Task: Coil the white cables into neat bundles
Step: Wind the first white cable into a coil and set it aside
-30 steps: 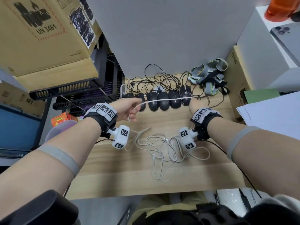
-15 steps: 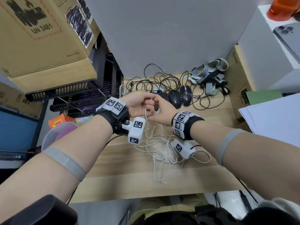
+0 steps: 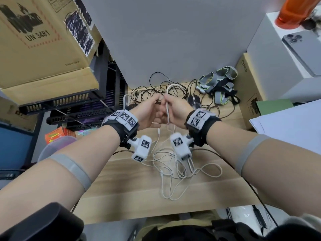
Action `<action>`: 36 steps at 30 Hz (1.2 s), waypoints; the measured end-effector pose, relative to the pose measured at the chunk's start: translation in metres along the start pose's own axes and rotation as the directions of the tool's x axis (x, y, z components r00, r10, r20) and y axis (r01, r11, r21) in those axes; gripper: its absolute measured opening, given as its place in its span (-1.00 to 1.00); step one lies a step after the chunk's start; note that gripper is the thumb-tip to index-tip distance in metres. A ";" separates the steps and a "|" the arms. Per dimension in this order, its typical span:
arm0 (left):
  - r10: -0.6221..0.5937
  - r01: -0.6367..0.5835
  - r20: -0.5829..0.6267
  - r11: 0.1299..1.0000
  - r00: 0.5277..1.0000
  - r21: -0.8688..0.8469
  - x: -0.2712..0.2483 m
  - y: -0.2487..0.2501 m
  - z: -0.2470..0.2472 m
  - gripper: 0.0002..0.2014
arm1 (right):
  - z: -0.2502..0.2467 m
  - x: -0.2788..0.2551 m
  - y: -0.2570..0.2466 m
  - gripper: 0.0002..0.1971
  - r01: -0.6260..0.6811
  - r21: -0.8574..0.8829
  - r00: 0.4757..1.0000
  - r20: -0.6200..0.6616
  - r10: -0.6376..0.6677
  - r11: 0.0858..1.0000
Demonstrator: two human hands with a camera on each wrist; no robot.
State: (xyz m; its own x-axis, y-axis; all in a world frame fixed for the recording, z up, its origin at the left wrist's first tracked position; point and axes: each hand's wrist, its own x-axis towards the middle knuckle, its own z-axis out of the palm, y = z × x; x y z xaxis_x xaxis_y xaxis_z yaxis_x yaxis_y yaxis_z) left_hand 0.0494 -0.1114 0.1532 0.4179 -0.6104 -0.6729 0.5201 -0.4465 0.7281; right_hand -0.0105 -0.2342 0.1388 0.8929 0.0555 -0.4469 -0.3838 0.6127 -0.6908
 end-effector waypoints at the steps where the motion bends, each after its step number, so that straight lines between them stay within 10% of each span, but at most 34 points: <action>1: -0.014 0.013 0.050 1.000 0.999 0.028 0.001 -0.004 0.002 -0.31 | -0.001 0.001 -0.010 -0.64 -0.001 0.114 1.000 -0.026 0.004 0.993; 5: -0.128 0.104 0.185 0.985 0.974 0.135 0.005 -0.012 0.007 0.08 | -0.016 0.008 -0.038 -0.59 0.117 0.411 0.982 -0.182 -0.044 0.904; 10: -0.076 0.043 0.167 0.980 0.983 0.194 -0.004 -0.006 0.004 -0.47 | -0.075 0.009 -0.050 -0.66 0.183 0.103 0.788 -0.611 -0.083 0.978; 16: -0.174 0.169 0.075 0.983 0.982 0.070 -0.004 0.025 0.016 -0.58 | -0.071 -0.009 -0.018 -0.51 -0.394 -0.358 0.795 -0.595 0.118 0.846; 21: -0.327 0.319 0.076 0.942 0.942 0.105 0.002 0.027 0.023 -0.61 | -0.053 -0.027 -0.024 -0.53 -0.180 -0.849 0.688 -0.470 -0.553 0.497; 26: -0.331 0.319 0.109 0.941 0.937 0.118 -0.002 0.033 0.032 -0.60 | -0.032 -0.021 -0.016 -0.47 0.133 -0.912 0.892 -0.060 -0.448 0.388; 36: -0.043 0.034 0.041 0.978 0.998 0.208 -0.019 0.025 0.005 -0.58 | -0.120 -0.014 -0.004 -0.46 -0.418 -0.816 0.747 -0.558 -0.361 0.398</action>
State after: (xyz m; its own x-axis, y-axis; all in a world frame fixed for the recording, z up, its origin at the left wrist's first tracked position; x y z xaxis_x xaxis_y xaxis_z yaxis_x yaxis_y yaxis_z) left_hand 0.0506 -0.1143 0.1851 0.3640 -0.6171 -0.6977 0.3674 -0.5932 0.7163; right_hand -0.0498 -0.3319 0.0799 0.6739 -0.6198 -0.4022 -0.7186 -0.4231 -0.5520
